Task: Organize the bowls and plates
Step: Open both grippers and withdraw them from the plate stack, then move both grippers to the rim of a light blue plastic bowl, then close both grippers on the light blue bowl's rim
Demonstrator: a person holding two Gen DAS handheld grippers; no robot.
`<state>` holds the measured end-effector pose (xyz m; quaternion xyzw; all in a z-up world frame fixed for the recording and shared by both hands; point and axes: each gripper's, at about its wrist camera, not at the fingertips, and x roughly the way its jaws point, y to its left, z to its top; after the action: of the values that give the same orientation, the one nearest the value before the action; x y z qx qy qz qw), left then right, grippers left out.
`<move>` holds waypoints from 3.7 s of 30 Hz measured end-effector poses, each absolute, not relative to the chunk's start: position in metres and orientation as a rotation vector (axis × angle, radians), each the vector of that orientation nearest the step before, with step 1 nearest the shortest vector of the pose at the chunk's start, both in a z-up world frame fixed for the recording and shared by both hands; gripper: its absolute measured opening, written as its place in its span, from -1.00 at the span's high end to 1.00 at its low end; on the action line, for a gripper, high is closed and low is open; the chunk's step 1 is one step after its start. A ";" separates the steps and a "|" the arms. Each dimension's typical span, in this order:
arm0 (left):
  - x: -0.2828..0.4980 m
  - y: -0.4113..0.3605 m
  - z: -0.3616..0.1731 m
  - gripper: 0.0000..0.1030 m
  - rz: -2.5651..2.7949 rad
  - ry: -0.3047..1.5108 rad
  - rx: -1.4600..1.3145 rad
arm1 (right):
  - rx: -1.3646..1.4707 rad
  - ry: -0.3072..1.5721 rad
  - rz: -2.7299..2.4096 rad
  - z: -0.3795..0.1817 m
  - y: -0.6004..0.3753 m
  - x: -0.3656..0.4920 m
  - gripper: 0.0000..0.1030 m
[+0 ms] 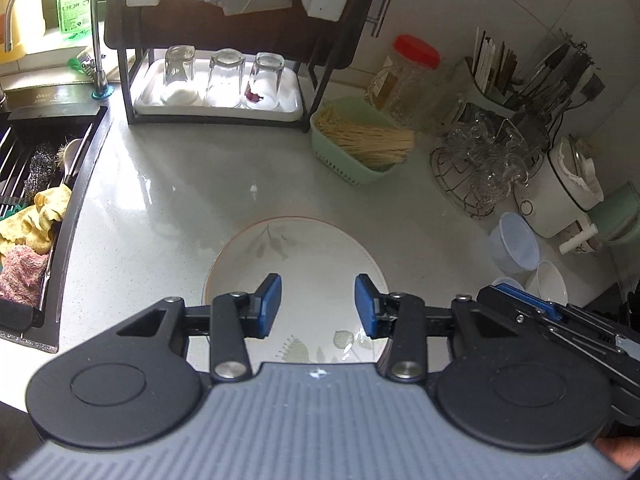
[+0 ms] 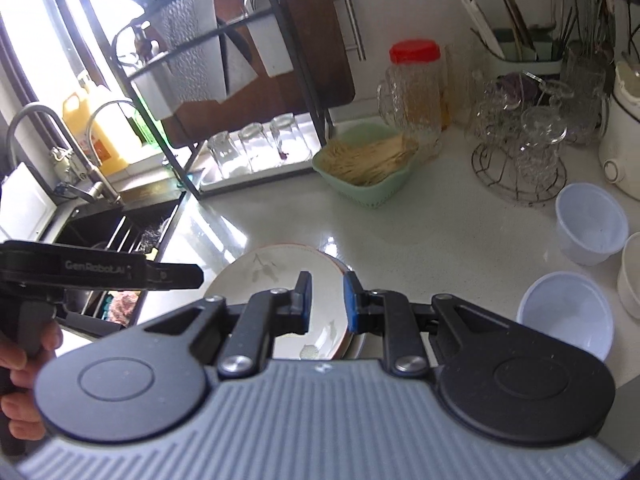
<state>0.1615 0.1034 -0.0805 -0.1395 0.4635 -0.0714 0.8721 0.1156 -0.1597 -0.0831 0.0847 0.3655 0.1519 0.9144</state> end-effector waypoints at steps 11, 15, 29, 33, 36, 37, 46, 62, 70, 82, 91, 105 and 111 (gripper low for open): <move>0.129 0.066 -0.046 0.12 -0.169 0.842 -0.152 | 0.205 0.686 0.268 -0.071 -0.181 0.091 0.59; 0.132 0.066 -0.044 0.12 -0.206 0.836 -0.146 | 0.203 0.662 0.240 -0.068 -0.175 0.089 0.59; 0.159 0.067 -0.053 0.12 -0.372 0.820 -0.115 | 0.226 0.653 0.071 -0.070 -0.168 0.081 0.59; 0.163 0.055 -0.060 0.12 -0.428 0.835 -0.089 | 0.249 0.675 0.005 -0.075 -0.177 0.075 0.59; 0.166 0.042 -0.066 0.12 -0.471 0.847 -0.069 | 0.260 0.678 -0.028 -0.077 -0.187 0.076 0.59; 0.167 0.036 -0.069 0.12 -0.484 0.850 -0.058 | 0.256 0.680 -0.041 -0.077 -0.191 0.077 0.59; 0.186 -0.037 -0.081 0.12 -0.574 0.851 -0.044 | 0.302 0.710 -0.176 -0.093 -0.265 0.067 0.59; 0.247 -0.159 -0.159 -0.10 -0.647 1.013 -0.037 | 0.381 0.757 -0.225 -0.146 -0.358 0.083 0.27; 0.268 -0.177 -0.187 -0.10 -0.643 1.091 -0.040 | 0.434 0.784 -0.201 -0.167 -0.373 0.093 0.26; 0.259 -0.173 -0.209 0.26 -0.647 1.164 -0.036 | 0.431 0.819 -0.150 -0.191 -0.371 0.115 0.26; 0.257 -0.174 -0.209 0.79 -0.630 1.147 0.022 | 0.391 0.877 -0.088 -0.199 -0.363 0.137 0.76; 0.265 -0.141 -0.180 0.80 -0.583 1.104 -0.031 | 0.354 0.859 0.028 -0.182 -0.342 0.158 0.80; 0.268 -0.110 -0.177 0.80 -0.514 1.093 -0.063 | 0.300 0.856 0.109 -0.177 -0.316 0.173 0.80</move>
<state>0.2677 -0.1100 -0.1774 -0.0295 0.5138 -0.2417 0.8226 0.1734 -0.3160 -0.1773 0.1451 0.4134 0.0527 0.8974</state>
